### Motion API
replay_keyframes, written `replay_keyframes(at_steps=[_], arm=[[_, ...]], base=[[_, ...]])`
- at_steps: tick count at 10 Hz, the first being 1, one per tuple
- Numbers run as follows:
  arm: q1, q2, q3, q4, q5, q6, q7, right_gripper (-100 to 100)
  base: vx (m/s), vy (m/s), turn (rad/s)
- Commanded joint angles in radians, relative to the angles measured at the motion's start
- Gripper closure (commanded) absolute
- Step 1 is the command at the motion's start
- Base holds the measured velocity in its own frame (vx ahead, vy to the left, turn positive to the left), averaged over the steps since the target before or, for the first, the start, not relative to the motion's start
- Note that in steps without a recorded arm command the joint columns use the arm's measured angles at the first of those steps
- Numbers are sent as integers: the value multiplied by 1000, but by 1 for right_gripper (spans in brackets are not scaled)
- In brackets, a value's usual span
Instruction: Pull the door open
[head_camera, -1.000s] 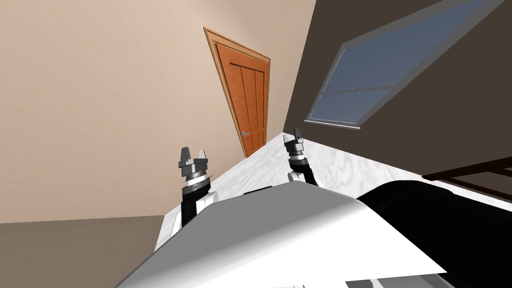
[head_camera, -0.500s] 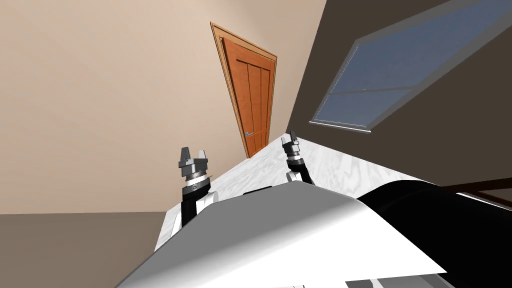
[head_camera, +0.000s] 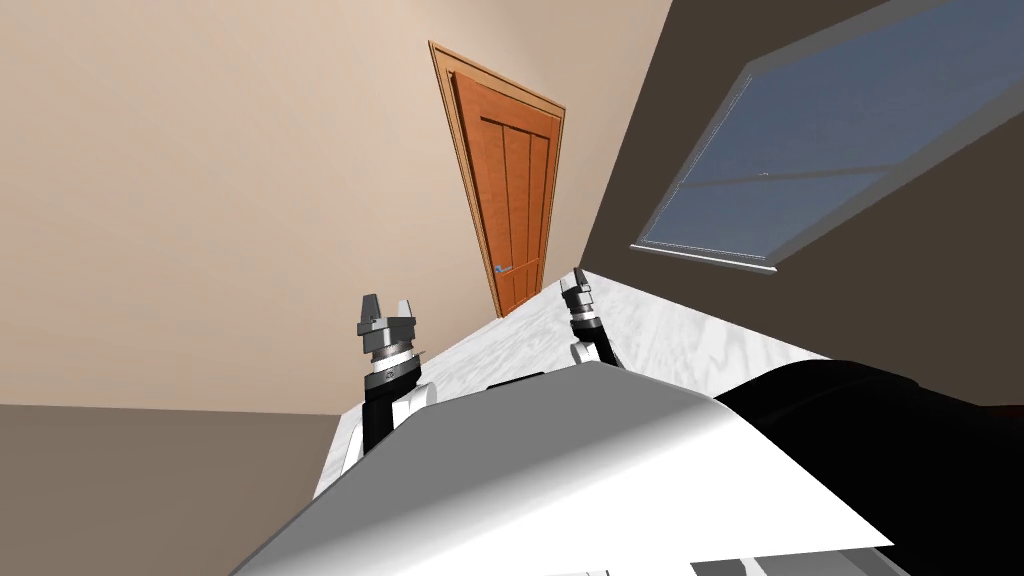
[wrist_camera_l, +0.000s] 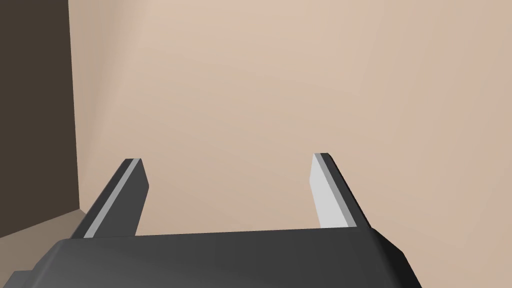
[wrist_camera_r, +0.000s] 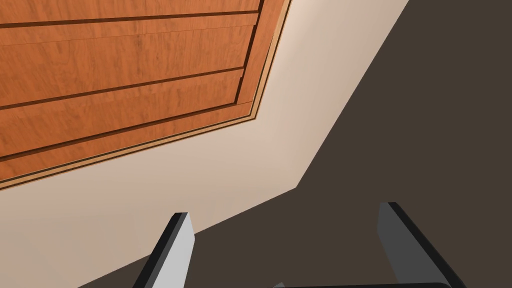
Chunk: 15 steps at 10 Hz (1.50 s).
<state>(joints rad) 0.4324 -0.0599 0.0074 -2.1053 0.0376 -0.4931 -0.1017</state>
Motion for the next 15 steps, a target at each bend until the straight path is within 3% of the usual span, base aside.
replay_keyframes(at_steps=[1, 9, 10, 15], arm=[[-17, -2, -2, 45, -2, -10, 3, -100], [-116, -26, -30, 290, -25, -65, 9, -100], [-116, -26, -30, 298, -25, -65, 9, -100], [-172, -37, -45, 438, -38, -97, 13, -100]], base=[[77, -21, 94], [90, -27, 127], [58, -28, 47], [64, -30, 104]])
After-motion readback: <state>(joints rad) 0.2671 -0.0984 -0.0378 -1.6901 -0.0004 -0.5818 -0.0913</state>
